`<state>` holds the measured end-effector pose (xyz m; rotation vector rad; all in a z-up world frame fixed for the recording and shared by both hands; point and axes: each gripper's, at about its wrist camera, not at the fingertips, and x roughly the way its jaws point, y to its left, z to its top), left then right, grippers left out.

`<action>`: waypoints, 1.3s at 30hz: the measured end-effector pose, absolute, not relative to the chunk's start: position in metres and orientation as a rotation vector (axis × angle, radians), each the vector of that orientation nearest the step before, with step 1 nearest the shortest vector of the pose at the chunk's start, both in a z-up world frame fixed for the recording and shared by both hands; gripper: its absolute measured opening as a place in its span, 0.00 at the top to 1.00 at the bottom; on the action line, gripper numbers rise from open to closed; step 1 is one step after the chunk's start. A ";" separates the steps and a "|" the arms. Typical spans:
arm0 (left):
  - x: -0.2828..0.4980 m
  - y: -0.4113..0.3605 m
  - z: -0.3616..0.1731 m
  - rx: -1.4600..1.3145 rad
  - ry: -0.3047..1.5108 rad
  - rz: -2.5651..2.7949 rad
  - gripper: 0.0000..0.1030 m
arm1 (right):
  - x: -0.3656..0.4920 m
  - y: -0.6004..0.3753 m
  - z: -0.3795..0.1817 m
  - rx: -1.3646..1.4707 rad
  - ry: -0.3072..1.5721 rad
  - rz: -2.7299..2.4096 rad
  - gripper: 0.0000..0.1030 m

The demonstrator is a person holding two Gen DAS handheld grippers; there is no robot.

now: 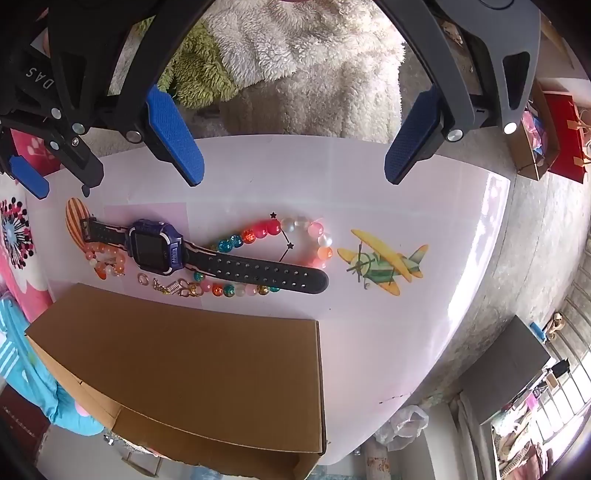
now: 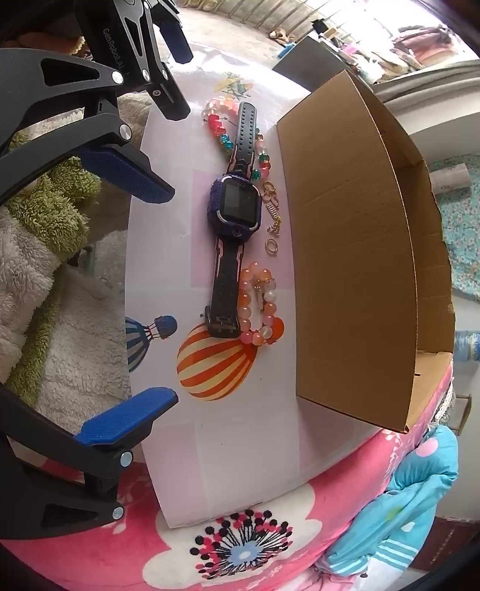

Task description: Organize jewelry

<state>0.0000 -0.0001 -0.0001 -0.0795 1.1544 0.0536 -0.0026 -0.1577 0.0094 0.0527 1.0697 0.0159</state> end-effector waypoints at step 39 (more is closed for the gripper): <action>-0.002 0.005 -0.006 -0.098 1.165 0.048 0.08 | -0.002 -0.150 0.013 0.042 1.073 0.015 0.05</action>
